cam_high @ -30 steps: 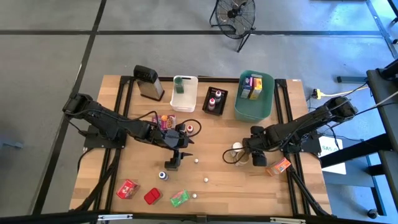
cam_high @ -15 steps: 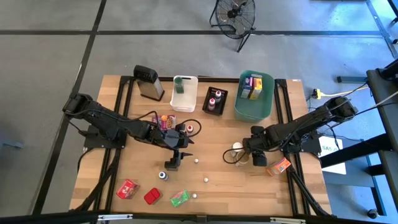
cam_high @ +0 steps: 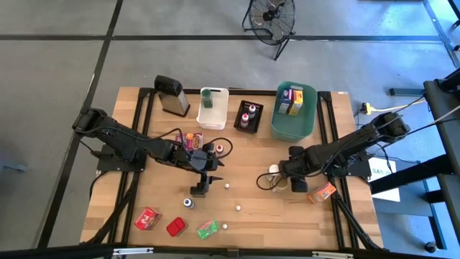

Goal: Pick & Place Kitchen Items
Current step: Put the small red food coloring bottle into the black bin

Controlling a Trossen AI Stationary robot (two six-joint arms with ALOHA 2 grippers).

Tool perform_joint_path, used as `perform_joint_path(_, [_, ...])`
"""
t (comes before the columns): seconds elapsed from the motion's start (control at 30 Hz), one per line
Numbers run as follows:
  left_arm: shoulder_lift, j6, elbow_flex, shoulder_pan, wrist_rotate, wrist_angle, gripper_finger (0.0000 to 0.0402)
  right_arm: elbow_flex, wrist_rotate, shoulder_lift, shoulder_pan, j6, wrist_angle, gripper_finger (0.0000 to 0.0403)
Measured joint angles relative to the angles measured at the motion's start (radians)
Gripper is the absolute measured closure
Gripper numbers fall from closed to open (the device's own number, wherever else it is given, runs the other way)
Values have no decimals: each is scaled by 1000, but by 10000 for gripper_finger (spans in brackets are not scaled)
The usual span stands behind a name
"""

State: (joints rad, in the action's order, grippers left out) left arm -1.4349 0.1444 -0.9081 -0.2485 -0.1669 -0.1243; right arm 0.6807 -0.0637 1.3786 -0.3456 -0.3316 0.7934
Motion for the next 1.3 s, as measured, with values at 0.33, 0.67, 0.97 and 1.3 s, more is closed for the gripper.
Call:
perform_joint_path(0.33, [0,0,0,0,0,0,159,0,12,1,4,3,10,195])
perform_joint_path(0.67, [0,0,0,0,0,0,159,0,13,1,5,3,10,223])
perform_joint_path(0.97, [0,0,0,0,0,0,160,0,7,1,5,7,10,242])
perform_joint_path(1.3, [0,0,0,0,0,0,158,0,7,1,5,7,11,260])
